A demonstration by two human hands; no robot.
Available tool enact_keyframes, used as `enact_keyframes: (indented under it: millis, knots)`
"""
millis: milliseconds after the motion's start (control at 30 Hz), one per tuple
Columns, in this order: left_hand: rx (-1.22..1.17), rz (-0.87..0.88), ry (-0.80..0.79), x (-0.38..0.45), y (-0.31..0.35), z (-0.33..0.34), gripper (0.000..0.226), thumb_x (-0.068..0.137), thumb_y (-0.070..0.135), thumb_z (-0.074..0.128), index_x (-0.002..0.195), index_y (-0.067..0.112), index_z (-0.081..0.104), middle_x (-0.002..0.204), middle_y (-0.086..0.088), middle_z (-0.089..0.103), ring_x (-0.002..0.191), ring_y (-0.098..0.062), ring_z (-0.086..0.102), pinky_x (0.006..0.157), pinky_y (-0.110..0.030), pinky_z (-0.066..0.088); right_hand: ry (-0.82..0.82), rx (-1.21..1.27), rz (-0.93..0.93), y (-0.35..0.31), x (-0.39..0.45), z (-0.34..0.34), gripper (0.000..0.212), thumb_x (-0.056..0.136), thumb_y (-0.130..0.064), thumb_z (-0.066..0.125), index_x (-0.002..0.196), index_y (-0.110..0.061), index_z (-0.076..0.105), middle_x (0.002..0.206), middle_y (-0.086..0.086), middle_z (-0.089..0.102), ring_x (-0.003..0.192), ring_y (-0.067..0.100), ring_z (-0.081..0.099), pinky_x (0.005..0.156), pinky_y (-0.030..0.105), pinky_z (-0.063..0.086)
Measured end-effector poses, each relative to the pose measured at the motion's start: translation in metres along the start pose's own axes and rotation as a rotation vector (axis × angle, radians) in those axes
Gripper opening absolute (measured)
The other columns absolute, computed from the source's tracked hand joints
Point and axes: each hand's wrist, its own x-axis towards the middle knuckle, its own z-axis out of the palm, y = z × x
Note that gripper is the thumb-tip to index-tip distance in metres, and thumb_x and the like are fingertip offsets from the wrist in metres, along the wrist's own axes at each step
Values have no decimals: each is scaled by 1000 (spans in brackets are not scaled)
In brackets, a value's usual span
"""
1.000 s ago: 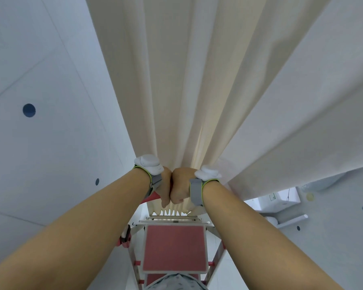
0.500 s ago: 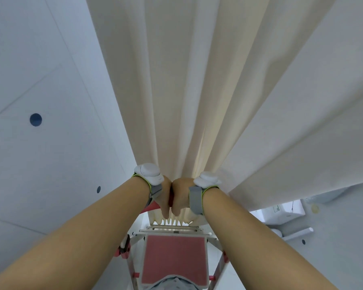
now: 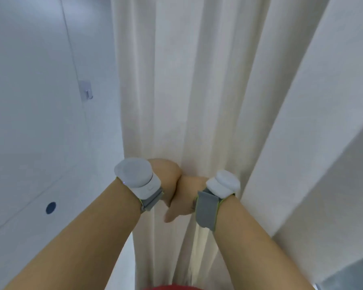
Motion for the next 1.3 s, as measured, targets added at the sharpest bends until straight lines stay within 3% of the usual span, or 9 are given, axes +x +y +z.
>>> enact_keyframes:
  millis: [167, 333, 500, 733, 867, 967, 1167, 1233, 1300]
  knots:
    - [13, 91, 521, -40, -20, -91, 25, 81, 14, 58, 105, 19, 62, 101, -2, 64, 92, -19, 62, 78, -31, 50, 260, -124, -76, -12, -68, -103, 53, 86, -45, 64, 128, -12, 58, 125, 5, 61, 112, 25, 58, 82, 29, 44]
    - [-105, 105, 978, -83, -40, -168, 24, 68, 19, 49, 91, 17, 56, 86, 0, 57, 83, -20, 57, 72, -37, 49, 709, -162, -223, -25, -110, -187, 27, 84, -28, 65, 105, -11, 66, 102, 6, 67, 77, 19, 56, 52, 24, 36]
    - [-82, 88, 1319, -113, -54, -237, 34, 58, 27, 33, 86, 20, 51, 85, 5, 50, 86, -18, 51, 71, -35, 46, 1068, -283, -320, -33, -134, -256, 11, 83, -14, 56, 91, -12, 62, 92, 7, 65, 73, 20, 53, 56, 26, 36]
    - [24, 30, 1452, -132, -64, -274, 55, 61, 55, 27, 100, 27, 53, 98, 9, 53, 98, -15, 50, 78, -32, 46, 1361, -239, -431, -21, -144, -279, 5, 78, -17, 52, 81, -21, 54, 84, -2, 61, 82, 21, 57, 70, 36, 49]
    - [-1, 55, 1654, -126, -74, -272, 50, 67, 54, 48, 104, 22, 59, 101, 7, 57, 95, -17, 54, 73, -31, 48, 1498, -204, -487, -14, -128, -274, 19, 75, -10, 48, 87, -21, 56, 87, -6, 55, 80, 21, 55, 69, 39, 47]
    - [-85, 31, 1684, -112, -84, -265, 53, 70, 57, 51, 108, 21, 57, 107, 5, 54, 103, -18, 51, 76, -32, 50, 1636, -225, -482, -14, -118, -270, 24, 68, -4, 51, 85, -19, 61, 94, -6, 58, 87, 23, 56, 69, 37, 46]
    - [-124, 97, 1695, -87, -98, -257, 32, 76, 29, 69, 106, 22, 59, 124, 3, 47, 122, -16, 43, 89, -21, 40, 1829, -286, -309, -13, -108, -276, 19, 60, -13, 65, 76, -22, 63, 102, -5, 62, 110, 25, 54, 89, 38, 27]
    - [-175, 147, 1786, -89, -101, -258, 23, 78, 20, 67, 100, 21, 61, 118, 3, 51, 117, -15, 47, 90, -15, 35, 1864, -282, -334, -15, -108, -282, 19, 58, -11, 67, 74, -21, 64, 99, -4, 62, 108, 25, 55, 89, 38, 28]
    - [-200, 146, 1946, -96, -108, -258, 15, 79, 15, 64, 93, 18, 63, 105, 2, 54, 104, -17, 53, 85, -21, 39, 1894, -291, -367, -22, -106, -288, 18, 58, -9, 66, 74, -20, 65, 95, -4, 63, 106, 25, 55, 88, 37, 29]
